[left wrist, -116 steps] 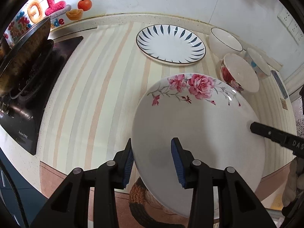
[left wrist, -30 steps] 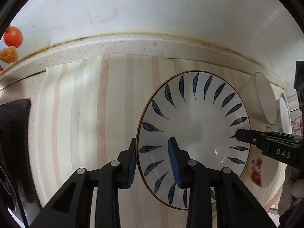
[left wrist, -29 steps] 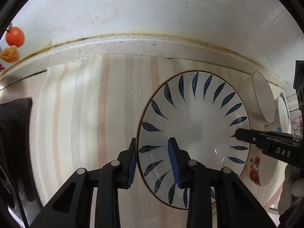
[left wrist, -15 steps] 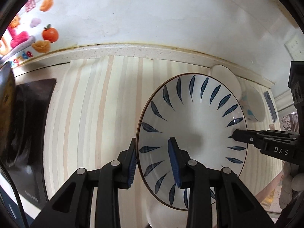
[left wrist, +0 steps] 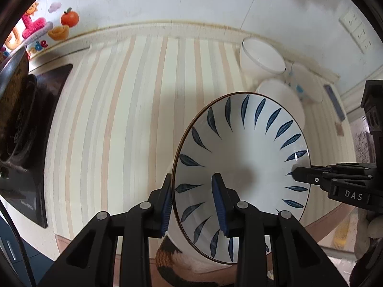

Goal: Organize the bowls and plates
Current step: 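Carry the blue-striped plate with both tools and lower it onto the pink-rose plate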

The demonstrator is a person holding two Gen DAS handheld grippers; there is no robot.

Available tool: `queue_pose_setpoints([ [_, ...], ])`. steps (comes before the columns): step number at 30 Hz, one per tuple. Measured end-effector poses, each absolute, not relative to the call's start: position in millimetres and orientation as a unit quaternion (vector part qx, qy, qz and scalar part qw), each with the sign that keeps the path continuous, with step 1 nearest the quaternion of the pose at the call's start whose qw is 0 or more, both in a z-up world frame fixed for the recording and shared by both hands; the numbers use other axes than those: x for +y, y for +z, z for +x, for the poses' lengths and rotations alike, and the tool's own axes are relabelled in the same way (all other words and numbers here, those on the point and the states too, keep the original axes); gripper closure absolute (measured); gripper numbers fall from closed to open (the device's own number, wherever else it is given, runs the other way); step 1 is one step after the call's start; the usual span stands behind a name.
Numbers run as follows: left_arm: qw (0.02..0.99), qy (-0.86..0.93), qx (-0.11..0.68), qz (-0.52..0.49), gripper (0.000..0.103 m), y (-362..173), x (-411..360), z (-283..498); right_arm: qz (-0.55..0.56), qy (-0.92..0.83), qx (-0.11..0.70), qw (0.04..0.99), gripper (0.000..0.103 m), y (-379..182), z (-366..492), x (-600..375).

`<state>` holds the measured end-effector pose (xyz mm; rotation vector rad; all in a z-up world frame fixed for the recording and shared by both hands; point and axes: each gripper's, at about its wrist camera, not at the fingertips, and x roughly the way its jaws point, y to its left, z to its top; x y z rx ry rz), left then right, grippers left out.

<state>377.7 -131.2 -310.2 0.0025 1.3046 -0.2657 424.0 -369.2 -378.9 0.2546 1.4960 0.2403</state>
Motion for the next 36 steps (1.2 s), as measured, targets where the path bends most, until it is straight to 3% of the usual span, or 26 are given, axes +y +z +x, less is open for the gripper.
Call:
queue_pose_setpoints([
  [13,0.772,-0.108,0.626,0.018,0.074,-354,-132,369,0.113,0.101,0.698,0.700,0.088,-422,408,-362],
  [36,0.767,-0.097,0.633,0.025,0.074,-365,-140,366,0.163,0.089,0.686,0.703,0.085,-418,413,-370],
])
